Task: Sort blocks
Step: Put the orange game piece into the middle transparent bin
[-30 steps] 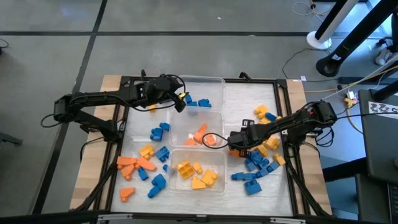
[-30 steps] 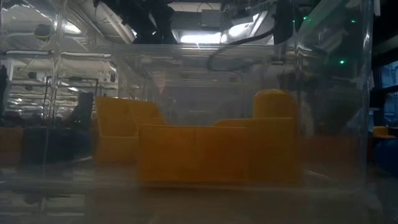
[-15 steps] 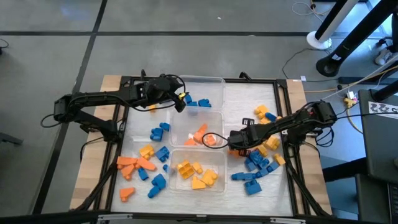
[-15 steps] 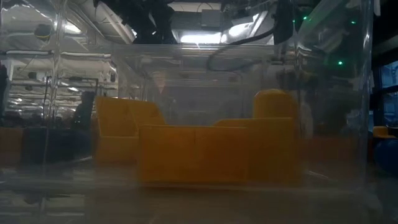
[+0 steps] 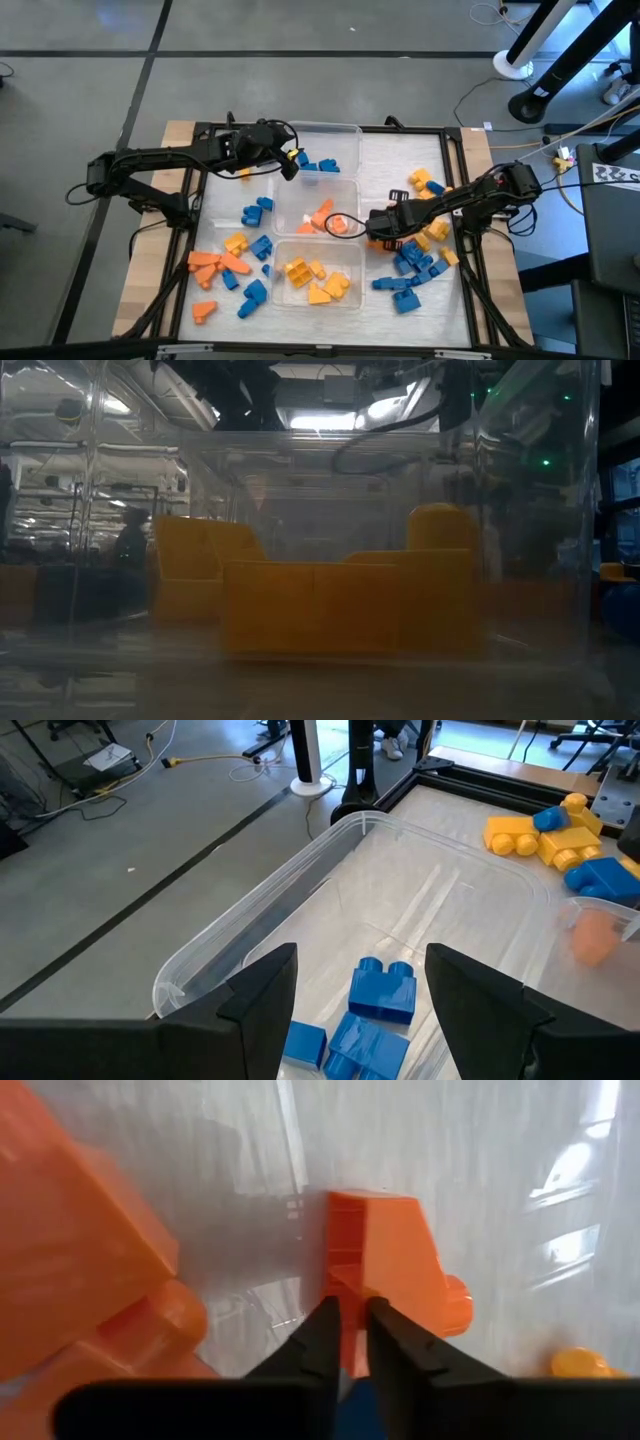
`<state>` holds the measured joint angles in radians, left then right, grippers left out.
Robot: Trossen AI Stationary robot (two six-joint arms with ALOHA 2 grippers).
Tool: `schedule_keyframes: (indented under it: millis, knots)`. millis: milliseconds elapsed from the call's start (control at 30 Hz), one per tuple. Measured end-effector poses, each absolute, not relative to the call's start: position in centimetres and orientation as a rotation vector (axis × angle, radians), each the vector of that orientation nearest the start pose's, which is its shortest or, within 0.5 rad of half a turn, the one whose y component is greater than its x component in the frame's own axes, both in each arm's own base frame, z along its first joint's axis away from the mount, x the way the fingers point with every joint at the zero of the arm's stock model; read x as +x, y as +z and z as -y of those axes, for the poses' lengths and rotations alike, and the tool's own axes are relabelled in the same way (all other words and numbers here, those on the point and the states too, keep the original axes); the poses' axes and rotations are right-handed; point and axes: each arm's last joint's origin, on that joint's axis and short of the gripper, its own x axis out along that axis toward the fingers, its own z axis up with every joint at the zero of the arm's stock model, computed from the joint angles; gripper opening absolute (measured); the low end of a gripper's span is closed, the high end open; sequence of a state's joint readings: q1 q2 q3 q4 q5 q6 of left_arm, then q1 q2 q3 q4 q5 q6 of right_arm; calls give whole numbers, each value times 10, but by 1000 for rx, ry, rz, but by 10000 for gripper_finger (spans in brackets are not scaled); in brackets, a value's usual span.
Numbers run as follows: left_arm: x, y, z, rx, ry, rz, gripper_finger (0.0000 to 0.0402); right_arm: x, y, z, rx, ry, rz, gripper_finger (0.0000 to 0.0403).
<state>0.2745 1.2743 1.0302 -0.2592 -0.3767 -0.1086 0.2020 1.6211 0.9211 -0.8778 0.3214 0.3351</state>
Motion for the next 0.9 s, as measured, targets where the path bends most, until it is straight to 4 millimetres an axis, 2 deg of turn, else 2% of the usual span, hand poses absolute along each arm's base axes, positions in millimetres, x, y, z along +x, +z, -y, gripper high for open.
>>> schedule_keyframes:
  millis: [167,267,433,667,900]
  knots:
    - [265,309,-86,-77,665,-476,210,255,160,-43,-133,-333,-1478,117]
    - [265,309,-86,-76,664,-476,210,255,160,-43,-135,-336,-1485,133]
    - [265,309,-86,-76,664,-476,210,256,165,-44,-129,-327,-1512,126]
    - [265,309,-86,-77,664,-476,210,262,184,-43,-200,-385,-1493,99]
    - [265,309,-86,-77,665,-476,210,256,172,-47,-174,-339,-1521,86]
